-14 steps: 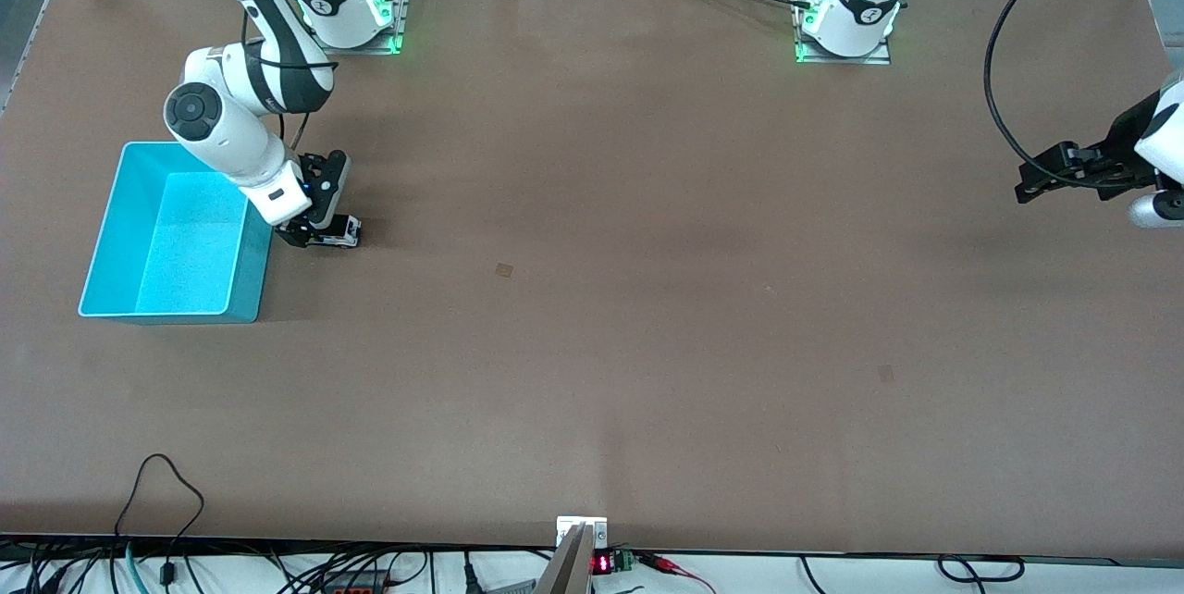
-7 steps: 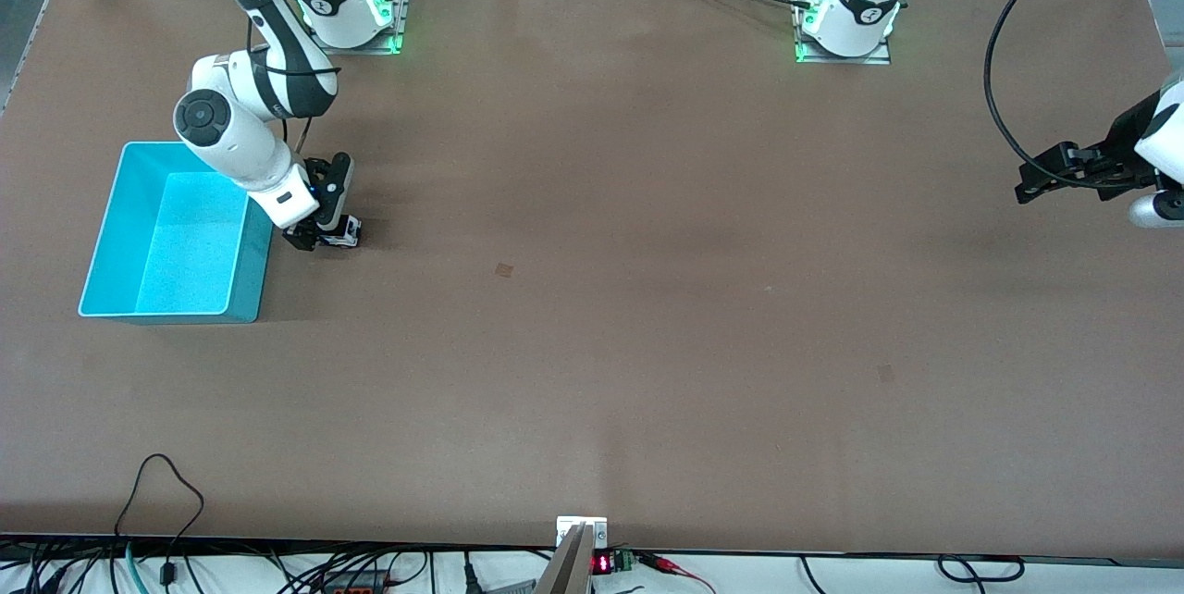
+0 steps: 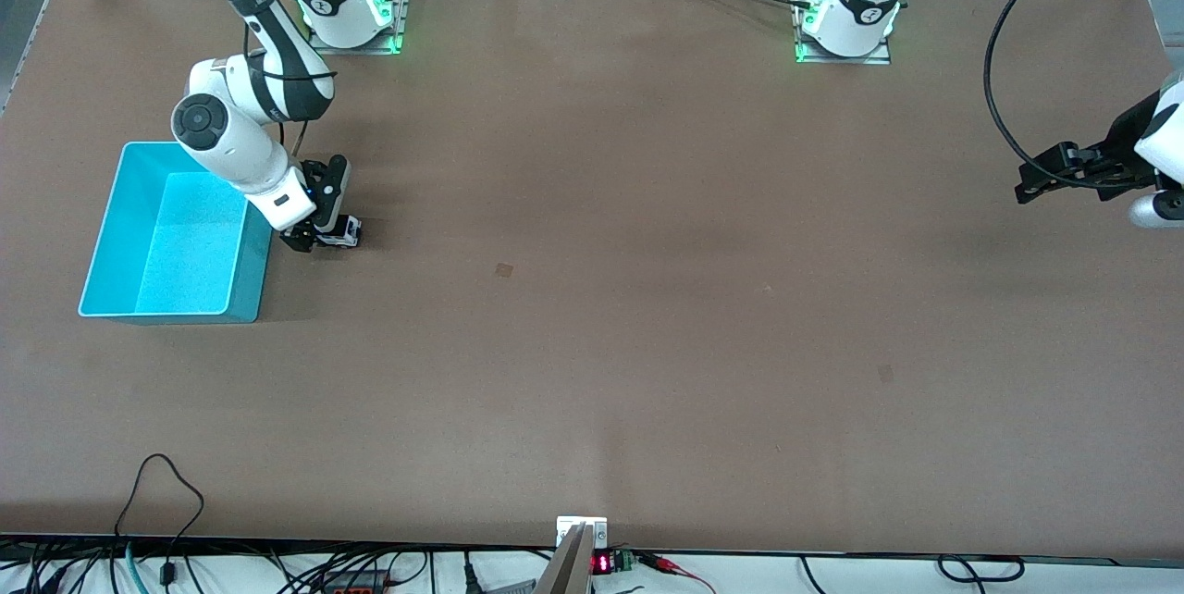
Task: Wind and store white jeep toy
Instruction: 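Close the right gripper on the white jeep, then lift the jeep with the right gripper and carry it over the bin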
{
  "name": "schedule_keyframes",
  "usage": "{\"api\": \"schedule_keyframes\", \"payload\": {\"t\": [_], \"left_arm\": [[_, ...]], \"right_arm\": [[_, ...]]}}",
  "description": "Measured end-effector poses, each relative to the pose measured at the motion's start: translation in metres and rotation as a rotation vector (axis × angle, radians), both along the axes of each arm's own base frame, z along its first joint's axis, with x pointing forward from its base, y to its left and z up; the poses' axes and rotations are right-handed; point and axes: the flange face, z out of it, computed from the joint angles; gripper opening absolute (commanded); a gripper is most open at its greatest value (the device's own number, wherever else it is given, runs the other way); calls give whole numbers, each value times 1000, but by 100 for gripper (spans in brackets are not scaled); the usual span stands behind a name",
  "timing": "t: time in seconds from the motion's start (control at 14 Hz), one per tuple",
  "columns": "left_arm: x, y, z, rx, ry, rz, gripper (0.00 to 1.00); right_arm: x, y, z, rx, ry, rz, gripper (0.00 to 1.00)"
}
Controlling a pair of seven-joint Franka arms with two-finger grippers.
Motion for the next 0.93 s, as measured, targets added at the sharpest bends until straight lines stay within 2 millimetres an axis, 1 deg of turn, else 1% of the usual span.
{"api": "schedule_keyframes", "payload": {"t": [0.36, 0.43, 0.5, 0.57, 0.78, 0.85, 0.93], "left_arm": [[0, -3, 0, -32, -3, 2, 100], [0, -3, 0, -33, -3, 2, 100], [0, -3, 0, -33, -3, 2, 100], [0, -3, 0, -33, -3, 2, 100], [0, -3, -1, -33, -2, 2, 100], [1, -3, -1, -33, -3, 2, 100], [1, -3, -1, -33, -4, 2, 100]], "right_arm": [[0, -2, -15, 16, -2, -2, 100], [-1, -1, -17, 16, -1, 3, 93], [-1, -1, -19, 14, -5, 14, 78], [0, -1, -20, 12, -9, 23, 56], [0, -2, -23, 12, -12, 27, 7], [0, -4, -23, 13, -13, 24, 0], [1, -6, -22, 12, -16, 21, 0]]}}
